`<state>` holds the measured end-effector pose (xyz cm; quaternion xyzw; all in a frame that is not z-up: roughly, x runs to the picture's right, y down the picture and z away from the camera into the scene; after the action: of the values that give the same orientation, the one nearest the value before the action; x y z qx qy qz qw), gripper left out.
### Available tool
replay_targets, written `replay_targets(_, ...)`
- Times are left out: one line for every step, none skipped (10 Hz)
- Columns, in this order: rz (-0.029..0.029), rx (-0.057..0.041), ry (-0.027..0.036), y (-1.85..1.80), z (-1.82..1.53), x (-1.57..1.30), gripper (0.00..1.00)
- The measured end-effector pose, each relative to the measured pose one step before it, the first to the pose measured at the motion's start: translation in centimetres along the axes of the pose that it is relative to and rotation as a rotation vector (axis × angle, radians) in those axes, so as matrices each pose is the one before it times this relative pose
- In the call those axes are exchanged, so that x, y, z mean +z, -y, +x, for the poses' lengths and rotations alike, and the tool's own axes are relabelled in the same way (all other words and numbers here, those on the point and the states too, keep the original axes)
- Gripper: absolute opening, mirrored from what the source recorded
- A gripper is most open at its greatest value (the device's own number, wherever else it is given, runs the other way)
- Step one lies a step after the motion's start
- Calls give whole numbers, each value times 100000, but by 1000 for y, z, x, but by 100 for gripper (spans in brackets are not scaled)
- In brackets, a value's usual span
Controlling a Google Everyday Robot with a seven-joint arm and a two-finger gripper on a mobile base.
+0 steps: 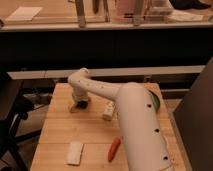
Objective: Place the eraser on the white sponge
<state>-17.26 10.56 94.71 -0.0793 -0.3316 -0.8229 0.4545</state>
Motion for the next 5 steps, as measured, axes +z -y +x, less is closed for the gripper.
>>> replay_targets(-7, 21, 69, 29, 2, -1, 80)
replay_targets(-2, 84, 187, 47, -34, 11, 80)
replay_targets(-30, 24, 150, 52, -22, 11, 80)
replay_targets(-56, 5, 283, 42, -23, -2, 80)
replay_targets(-55, 25, 171, 13, -16, -3, 80)
